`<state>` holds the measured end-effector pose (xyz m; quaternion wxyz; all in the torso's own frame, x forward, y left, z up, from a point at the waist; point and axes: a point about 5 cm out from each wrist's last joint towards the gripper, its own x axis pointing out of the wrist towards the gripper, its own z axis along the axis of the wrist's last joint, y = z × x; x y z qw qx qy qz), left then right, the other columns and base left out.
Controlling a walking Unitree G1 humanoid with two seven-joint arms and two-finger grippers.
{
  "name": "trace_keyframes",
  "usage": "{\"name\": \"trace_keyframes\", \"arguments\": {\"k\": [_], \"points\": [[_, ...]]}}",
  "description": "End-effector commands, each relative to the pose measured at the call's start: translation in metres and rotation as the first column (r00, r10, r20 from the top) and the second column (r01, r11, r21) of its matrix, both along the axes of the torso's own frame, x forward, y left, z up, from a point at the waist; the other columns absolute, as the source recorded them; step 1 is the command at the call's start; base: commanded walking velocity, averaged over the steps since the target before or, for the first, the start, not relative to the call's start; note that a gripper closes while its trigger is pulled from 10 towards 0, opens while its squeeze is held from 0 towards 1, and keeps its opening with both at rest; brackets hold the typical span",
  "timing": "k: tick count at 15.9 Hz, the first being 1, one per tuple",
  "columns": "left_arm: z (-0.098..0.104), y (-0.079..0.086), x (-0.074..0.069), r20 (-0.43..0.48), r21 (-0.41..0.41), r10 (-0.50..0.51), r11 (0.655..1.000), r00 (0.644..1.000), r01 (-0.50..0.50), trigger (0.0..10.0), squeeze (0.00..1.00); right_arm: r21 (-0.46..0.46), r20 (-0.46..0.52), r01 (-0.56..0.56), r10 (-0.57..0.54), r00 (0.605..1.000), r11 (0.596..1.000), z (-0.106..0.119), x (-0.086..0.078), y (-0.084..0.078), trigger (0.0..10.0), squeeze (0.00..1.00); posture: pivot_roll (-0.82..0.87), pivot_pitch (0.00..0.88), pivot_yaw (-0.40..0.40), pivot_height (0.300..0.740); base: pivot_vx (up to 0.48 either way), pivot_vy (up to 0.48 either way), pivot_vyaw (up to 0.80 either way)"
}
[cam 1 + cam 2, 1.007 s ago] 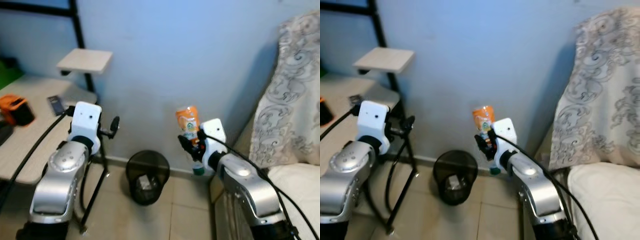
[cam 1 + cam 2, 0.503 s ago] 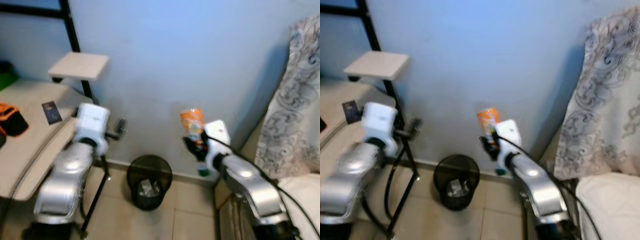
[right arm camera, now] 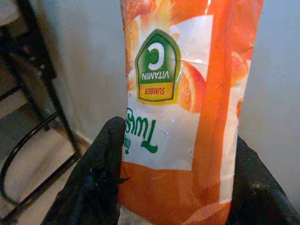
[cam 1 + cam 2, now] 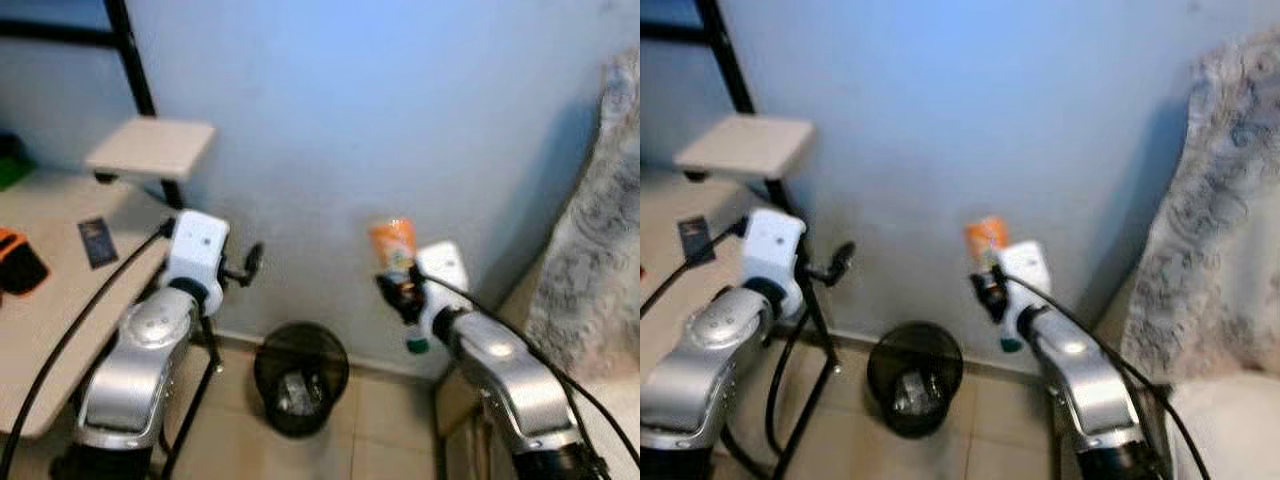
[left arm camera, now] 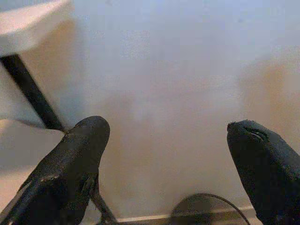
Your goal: Clean up the room
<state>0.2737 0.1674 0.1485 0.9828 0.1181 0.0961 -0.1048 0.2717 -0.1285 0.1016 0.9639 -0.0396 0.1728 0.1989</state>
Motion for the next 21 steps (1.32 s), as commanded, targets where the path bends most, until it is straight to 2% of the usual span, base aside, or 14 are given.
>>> {"name": "trace_keyframes", "arguments": {"k": [1, 12, 13, 14, 15, 17, 18, 19, 20, 21], "points": [[0.005, 0.007, 0.001, 0.019, 0.012, 0.023, 1.000, 1.000, -0.024, 10.0, 0.00, 0.012, 0.018, -0.023, 0.023, 1.000, 1.000, 0.005, 0.001, 0.007, 10.0, 0.00, -0.10, 0.000, -0.042, 0.740, 0.296, 0.000, 0.00], [0.002, 0.006, -0.003, 0.006, 0.022, 0.005, 1.000, 1.000, -0.005, 10.0, 0.00, 0.016, 0.007, -0.035, 0.034, 0.999, 0.999, 0.003, -0.005, 0.008, 10.0, 0.00, -0.09, 0.000, -0.055, 0.740, 0.292, 0.000, 0.00], [-0.004, 0.004, -0.008, -0.029, 0.025, -0.041, 0.999, 0.999, 0.042, 10.0, 0.00, 0.033, -0.011, -0.034, 0.034, 0.999, 0.999, 0.000, -0.009, 0.008, 10.0, 0.00, -0.08, 0.000, -0.064, 0.740, 0.000, 0.000, 0.00], [-0.012, 0.000, -0.017, -0.086, 0.035, -0.121, 0.992, 0.989, 0.124, 10.0, 0.00, 0.011, -0.037, -0.065, 0.065, 0.997, 0.998, -0.007, -0.012, 0.008, 10.0, 0.00, -0.08, 0.000, -0.080, 0.740, 0.000, 0.000, 0.00], [-0.015, -0.003, -0.022, -0.110, 0.036, -0.159, 0.986, 0.981, 0.163, 10.0, 0.00, -0.006, -0.051, -0.080, 0.079, 0.996, 0.997, -0.011, -0.012, 0.008, 10.0, 0.00, -0.07, 0.000, -0.084, 0.740, 0.000, 0.000, 0.00], [-0.027, -0.009, -0.044, -0.226, 0.065, -0.332, 0.933, 0.916, 0.354, 10.0, 0.00, -0.057, -0.176, -0.201, 0.188, 0.966, 0.978, -0.039, -0.006, 0.024, 10.0, 0.00, -0.06, 0.000, -0.100, 0.740, 0.000, 0.000, 0.00], [-0.029, -0.009, -0.047, -0.243, 0.068, -0.359, 0.921, 0.901, 0.385, 10.0, 0.00, -0.064, -0.194, -0.233, 0.216, 0.957, 0.970, -0.044, -0.005, 0.028, 10.0, 0.00, -0.06, 0.000, -0.100, 0.740, 0.000, 0.000, 0.00], [-0.031, -0.011, -0.053, -0.278, 0.067, -0.409, 0.895, 0.869, 0.442, 10.0, 0.00, -0.081, -0.226, -0.288, 0.264, 0.938, 0.954, -0.053, -0.004, 0.037, 10.0, 0.00, -0.06, 0.000, -0.099, 0.740, 0.000, 0.000, 0.00], [-0.033, -0.012, -0.062, -0.329, 0.064, -0.479, 0.849, 0.814, 0.525, 10.0, 0.00, -0.106, -0.270, -0.349, 0.311, 0.911, 0.931, -0.066, -0.001, 0.051, 10.0, 0.00, -0.04, 0.018, -0.101, 0.740, 0.000, 0.000, 0.00], [-0.033, -0.012, -0.065, -0.348, 0.060, -0.504, 0.829, 0.790, 0.556, 10.0, 0.00, -0.114, -0.285, -0.367, 0.324, 0.902, 0.923, -0.071, 0.000, 0.057, 10.0, 0.00, -0.04, 0.022, -0.101, 0.740, 0.000, 0.000, 0.00]]}}
